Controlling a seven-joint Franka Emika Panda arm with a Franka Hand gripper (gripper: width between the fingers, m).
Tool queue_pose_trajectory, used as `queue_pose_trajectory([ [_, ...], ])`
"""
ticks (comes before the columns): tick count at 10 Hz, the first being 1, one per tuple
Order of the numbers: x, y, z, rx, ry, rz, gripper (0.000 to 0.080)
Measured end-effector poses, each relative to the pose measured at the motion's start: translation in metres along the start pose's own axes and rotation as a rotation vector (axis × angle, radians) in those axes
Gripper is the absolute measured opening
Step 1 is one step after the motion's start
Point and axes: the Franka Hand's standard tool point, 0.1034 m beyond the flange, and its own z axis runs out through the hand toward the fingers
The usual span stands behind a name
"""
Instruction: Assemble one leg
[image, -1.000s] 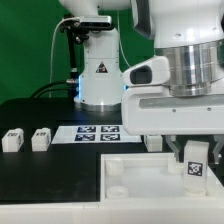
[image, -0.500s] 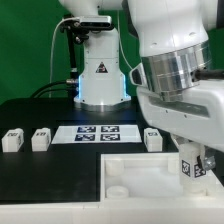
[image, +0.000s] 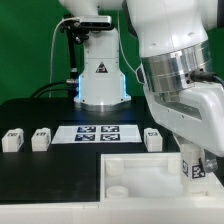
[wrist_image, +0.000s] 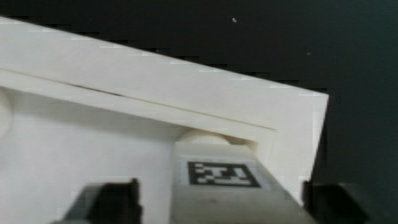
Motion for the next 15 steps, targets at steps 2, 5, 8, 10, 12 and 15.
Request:
queue_pose_trajectory([
  [2,-0.003,0.0016,-0.0016,-0.052,0.013,-0.338,0.0636],
  [5,-0.002,0.0019,-0.0017,-0.066,0.017,-0.67,0.0647],
  [8,-0.0038,-0.0022,-0.0024,-0.12,0.067,-1.164,0.0649],
  [10,-0.0019,-0.0054,-0.002,-0.108,0.081,-1.304,0.0649],
  [12,-0.0021,-0.0053,-0.0018,-0.107,0.082,-1.269,0.0558],
  [15,0.0025,-0.003,-0.0013,-0.095,0.087,-1.048,0.0297],
])
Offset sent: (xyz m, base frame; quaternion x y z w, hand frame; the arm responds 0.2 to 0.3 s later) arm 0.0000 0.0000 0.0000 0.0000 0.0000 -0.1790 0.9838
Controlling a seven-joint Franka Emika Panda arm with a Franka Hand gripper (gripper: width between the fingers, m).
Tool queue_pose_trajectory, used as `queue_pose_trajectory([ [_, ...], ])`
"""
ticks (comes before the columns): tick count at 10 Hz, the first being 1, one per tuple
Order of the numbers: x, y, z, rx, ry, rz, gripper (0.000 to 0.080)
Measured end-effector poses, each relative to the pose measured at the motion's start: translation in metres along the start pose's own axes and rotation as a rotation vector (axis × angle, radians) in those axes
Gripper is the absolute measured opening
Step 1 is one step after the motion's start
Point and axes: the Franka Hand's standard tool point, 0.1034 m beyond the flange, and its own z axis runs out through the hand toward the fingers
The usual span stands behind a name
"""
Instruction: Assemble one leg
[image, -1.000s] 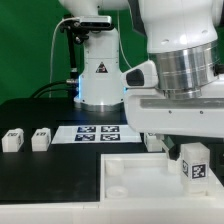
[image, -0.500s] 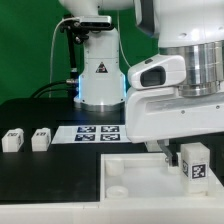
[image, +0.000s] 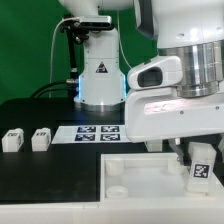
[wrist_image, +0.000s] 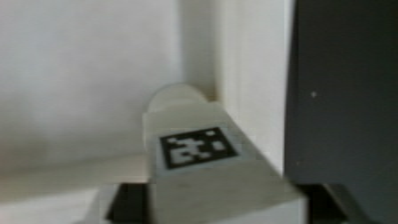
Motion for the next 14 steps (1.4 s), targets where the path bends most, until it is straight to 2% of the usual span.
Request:
queue_pose_trajectory([
  [1,0.0006,0.0007,-0.0002,0.002,0.0,0.116,0.0297],
  [3,0.0021,0.0032,-0.0007,0.028,-0.01,0.43,0.0297],
  [6,0.0014,0.0045,0.0005,0.089,-0.063,0.988,0.0297],
  [7,0.0014,0.0041,0.0002,0.097,-0.079,1.09,0.0297],
  [9,0.0006,0.0007,-0.0004,0.091,-0.093,1.201,0.0297],
  [11,0.0,0.0008,0.0002,0.093,-0.09,1.127,0.0297],
  [12,-0.0001,0.0012,0.0004,0.09,-0.084,1.06,0.0373],
  [13,-0.0008,0.001,0.0011,0.087,-0.075,0.904,0.0556],
  [14,-0.0019,0.001,0.0004,0.068,-0.067,0.678,0.0556],
])
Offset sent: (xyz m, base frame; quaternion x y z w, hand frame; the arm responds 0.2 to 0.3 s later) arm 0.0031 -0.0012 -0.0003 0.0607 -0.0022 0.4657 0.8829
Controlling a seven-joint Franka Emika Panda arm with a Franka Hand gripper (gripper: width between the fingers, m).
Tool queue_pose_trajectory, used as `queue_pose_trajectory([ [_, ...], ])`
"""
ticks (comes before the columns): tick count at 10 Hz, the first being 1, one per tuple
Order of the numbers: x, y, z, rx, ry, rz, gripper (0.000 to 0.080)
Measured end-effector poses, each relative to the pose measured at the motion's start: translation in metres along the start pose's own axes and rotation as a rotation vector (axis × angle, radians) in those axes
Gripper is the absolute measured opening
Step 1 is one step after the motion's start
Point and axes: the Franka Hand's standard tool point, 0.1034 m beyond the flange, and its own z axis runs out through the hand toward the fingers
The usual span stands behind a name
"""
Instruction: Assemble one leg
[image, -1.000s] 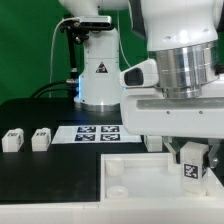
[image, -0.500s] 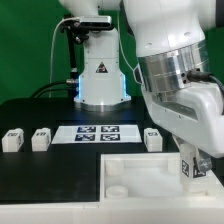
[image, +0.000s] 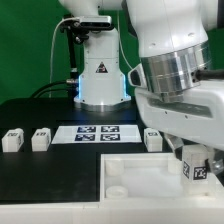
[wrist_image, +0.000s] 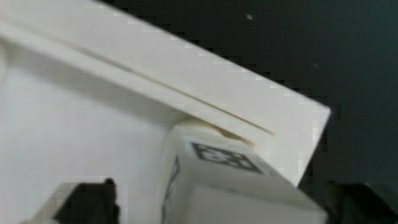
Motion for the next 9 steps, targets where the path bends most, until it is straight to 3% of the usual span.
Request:
queue_pose_trajectory([
  [1,0.0001,-0.0005,-0.0006,-0.012,0.011,-0.139,0.063],
  [4,0.0018,0.0014,0.0,-0.017,0.011,-0.384,0.0649],
  [6,0.0059,0.0004,-0.0024,-0.066,0.043,-0.755,0.0649],
  [8,0.0076,0.0009,-0.0025,-0.077,0.048,-0.854,0.0646],
  [9,0.0071,0.0007,-0.0024,-0.075,0.049,-0.807,0.0492],
])
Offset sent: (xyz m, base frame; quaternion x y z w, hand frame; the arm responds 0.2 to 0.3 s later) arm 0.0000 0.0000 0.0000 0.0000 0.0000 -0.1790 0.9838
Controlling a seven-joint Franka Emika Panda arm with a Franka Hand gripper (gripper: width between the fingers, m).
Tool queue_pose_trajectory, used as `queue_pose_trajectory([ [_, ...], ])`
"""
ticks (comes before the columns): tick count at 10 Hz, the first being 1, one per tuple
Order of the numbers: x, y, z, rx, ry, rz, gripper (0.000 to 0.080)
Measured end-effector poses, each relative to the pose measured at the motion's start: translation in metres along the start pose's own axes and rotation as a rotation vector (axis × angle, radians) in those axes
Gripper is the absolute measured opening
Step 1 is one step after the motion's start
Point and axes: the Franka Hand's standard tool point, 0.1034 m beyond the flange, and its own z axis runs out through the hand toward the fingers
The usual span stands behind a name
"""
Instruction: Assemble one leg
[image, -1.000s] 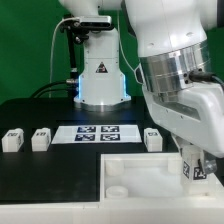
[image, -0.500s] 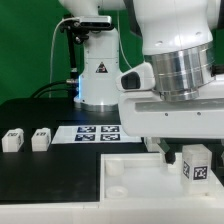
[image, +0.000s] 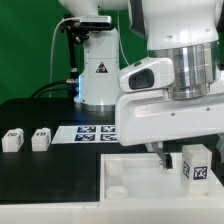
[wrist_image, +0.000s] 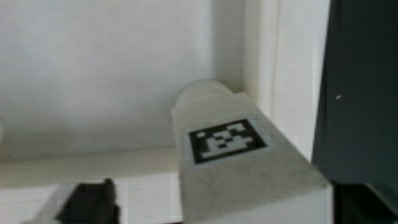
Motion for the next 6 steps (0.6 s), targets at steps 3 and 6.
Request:
queue_pose_trajectory([
  [3,-0.0001,-0.0003,0.0001,0.0,0.0,0.137,0.0292],
  [6,-0.0004,0.0001,0.0004,0.01,-0.004,0.539,0.0292],
])
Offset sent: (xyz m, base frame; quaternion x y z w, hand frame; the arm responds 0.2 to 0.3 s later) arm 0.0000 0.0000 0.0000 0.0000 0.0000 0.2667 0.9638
